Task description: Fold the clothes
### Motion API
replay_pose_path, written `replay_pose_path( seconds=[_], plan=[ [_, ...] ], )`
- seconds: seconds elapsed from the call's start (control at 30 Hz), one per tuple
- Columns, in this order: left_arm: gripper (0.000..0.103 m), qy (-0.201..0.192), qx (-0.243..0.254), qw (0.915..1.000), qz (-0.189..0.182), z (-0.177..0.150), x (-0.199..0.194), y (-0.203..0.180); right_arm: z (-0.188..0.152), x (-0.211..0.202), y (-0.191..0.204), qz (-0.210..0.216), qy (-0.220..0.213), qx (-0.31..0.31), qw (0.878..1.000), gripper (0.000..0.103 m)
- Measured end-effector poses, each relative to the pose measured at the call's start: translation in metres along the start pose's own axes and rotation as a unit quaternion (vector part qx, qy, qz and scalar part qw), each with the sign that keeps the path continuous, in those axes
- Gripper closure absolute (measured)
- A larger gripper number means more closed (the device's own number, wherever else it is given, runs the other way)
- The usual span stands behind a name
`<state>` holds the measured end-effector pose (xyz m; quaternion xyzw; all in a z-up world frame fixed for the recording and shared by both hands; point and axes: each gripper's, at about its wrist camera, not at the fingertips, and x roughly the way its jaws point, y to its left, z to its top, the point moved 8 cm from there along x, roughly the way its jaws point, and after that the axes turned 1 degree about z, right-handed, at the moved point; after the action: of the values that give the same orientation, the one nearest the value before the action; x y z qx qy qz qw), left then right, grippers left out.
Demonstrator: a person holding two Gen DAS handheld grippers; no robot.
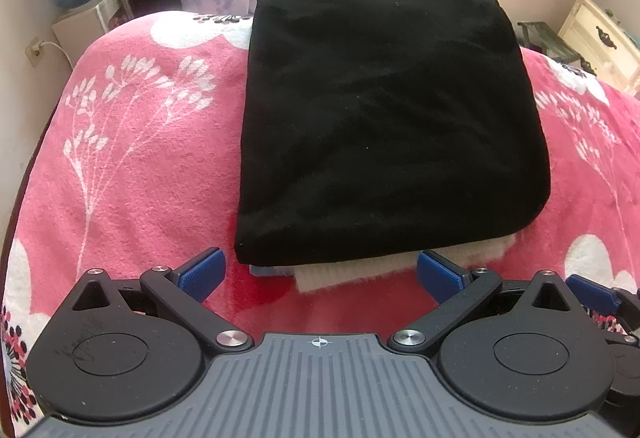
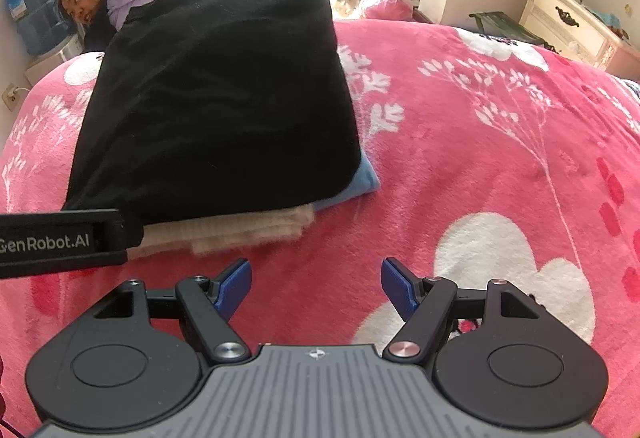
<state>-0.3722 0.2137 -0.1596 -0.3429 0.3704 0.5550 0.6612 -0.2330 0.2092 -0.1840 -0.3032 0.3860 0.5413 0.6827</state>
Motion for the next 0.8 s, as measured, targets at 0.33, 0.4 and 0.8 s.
replay_pose_path(
  seconds=[0.33,0.4,0.8],
  plan=[
    [0.0,0.0,-0.006,0.9999,0.009,0.001,0.0,0.007,0.0,-0.001,0.009,0.009,-0.002,-0.011,1.0,0.028],
    [0.0,0.0,-0.005,1.0,0.009,0.002,0.0,0.008,0.0,-0.001,0.012,0.013,-0.001,-0.011,1.0,0.028],
    [0.0,-0.004,-0.011,0.9999,0.012,0.004,-0.002,0.016,0.002,-0.003,0.022,0.014,-0.006,-0.021,1.0,0.027]
  ],
)
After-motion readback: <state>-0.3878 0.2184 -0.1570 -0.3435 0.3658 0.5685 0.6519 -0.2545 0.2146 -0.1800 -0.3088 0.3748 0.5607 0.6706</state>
